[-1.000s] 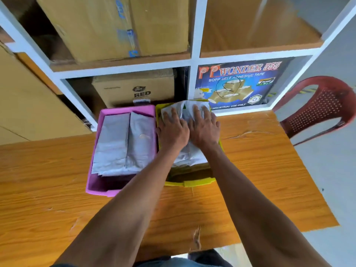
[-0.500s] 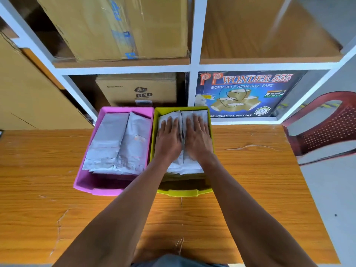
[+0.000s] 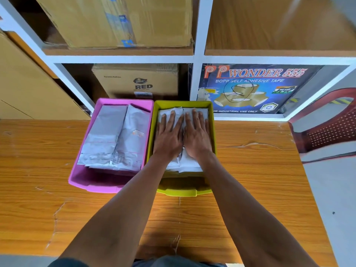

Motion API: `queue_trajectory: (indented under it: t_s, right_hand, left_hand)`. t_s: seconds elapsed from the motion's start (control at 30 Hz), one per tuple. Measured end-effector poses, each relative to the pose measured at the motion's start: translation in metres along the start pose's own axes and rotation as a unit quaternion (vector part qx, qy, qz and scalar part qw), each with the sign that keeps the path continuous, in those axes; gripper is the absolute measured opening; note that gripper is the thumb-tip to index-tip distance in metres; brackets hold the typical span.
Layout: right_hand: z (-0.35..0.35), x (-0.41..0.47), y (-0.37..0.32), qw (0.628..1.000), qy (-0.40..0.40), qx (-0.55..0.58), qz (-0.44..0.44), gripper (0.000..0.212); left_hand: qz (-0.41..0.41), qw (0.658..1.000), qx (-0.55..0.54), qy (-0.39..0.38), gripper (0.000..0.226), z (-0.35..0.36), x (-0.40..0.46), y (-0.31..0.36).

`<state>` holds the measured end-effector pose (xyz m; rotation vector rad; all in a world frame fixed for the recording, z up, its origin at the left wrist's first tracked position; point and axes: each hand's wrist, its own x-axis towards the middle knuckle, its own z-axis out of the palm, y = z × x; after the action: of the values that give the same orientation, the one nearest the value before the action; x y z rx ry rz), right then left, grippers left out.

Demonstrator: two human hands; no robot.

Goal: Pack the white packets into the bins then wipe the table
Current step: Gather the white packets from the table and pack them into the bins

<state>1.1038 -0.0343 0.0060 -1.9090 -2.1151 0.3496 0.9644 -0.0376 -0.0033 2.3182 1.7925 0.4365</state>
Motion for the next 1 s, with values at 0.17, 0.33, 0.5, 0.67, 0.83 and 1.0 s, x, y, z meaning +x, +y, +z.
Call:
queue_trajectory:
  t_s: [0.17, 0.33, 0.5, 0.67, 0.83, 1.0]
  right_hand:
    - [0.011, -0.001, 0.001, 0.999, 0.034, -0.019, 0.000, 0.065]
    - [0.015, -0.001, 0.000, 0.996, 0.010, -0.084, 0.014, 0.068]
    - [0.019, 0.001, 0.000, 0.993, -0.008, -0.119, 0.027, 0.069]
    - [0.025, 0.002, 0.002, 0.992, -0.007, -0.123, 0.031, 0.069]
    - [0.028, 0.005, 0.004, 0.991, -0.025, -0.127, 0.038, 0.069]
    - [0.029, 0.005, 0.004, 0.990, -0.028, -0.132, 0.038, 0.070]
  left_hand:
    - [0.043, 0.998, 0.049, 0.013, 0.062, 0.012, 0.003, -0.008]
    - [0.080, 0.991, 0.105, 0.016, 0.061, 0.014, 0.004, -0.009]
    - [0.084, 0.989, 0.119, 0.030, 0.061, 0.013, 0.002, -0.005]
    - [0.074, 0.987, 0.143, 0.011, 0.063, 0.018, 0.003, -0.007]
    - [0.066, 0.983, 0.171, -0.030, 0.066, 0.027, 0.007, -0.012]
    - [0.075, 0.975, 0.205, -0.035, 0.067, 0.026, 0.006, -0.011]
